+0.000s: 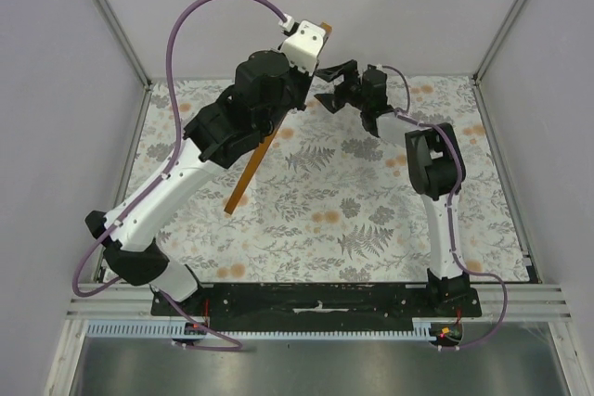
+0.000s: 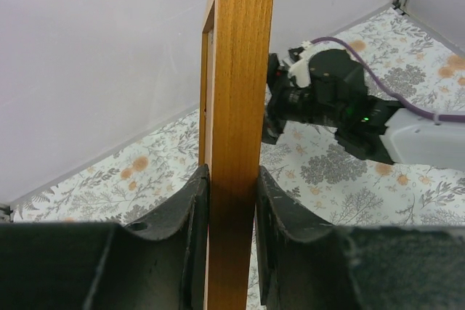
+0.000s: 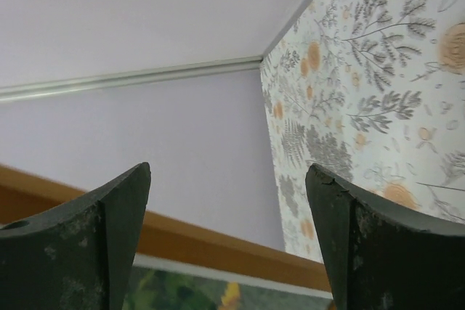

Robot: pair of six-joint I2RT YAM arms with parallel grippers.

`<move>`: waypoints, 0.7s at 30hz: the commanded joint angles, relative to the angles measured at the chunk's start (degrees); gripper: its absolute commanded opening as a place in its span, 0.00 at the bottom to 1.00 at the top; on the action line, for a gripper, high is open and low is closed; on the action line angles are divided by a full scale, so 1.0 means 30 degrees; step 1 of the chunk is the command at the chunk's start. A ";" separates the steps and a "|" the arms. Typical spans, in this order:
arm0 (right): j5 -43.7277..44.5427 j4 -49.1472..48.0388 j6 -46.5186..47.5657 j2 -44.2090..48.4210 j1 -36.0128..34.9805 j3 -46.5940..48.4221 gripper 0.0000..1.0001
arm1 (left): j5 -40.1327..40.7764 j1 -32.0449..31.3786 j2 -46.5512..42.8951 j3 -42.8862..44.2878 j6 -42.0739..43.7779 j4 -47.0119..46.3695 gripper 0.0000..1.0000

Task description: Put the photo into the frame

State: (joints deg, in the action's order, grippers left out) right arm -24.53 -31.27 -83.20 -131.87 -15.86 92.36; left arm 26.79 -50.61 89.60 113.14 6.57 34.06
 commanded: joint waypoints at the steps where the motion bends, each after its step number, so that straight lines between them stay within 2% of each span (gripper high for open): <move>1: 0.1349 0.3559 -0.2499 -0.1506 -0.1099 0.4097 0.94 | -0.0461 -0.0210 -0.1243 -0.1032 -0.1808 -0.2359 0.02; 7: 0.1792 0.3771 -0.6364 -0.4933 -0.2066 0.7996 0.94 | -0.0432 -0.0356 -0.1917 -0.1765 -0.1750 -0.2741 0.02; 11: 0.1733 0.4677 -0.6720 -0.7102 -0.2769 1.1714 0.94 | -0.0638 -0.0445 -0.2444 -0.2964 -0.1808 -0.3267 0.02; 17: 0.1588 0.3013 -0.7366 -0.7635 -0.3210 1.1345 0.95 | -0.0374 -0.0474 -0.2914 -0.3993 -0.1838 -0.3737 0.02; 21: 0.0974 0.0321 -0.7569 -0.7253 -0.3386 1.0172 0.95 | 0.0005 -0.0445 -0.2768 -0.3965 -0.1517 -0.4088 0.02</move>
State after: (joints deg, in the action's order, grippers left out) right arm -20.29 -20.43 -104.01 -155.54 -25.89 123.39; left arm 26.37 -51.99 82.15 101.58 6.57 25.80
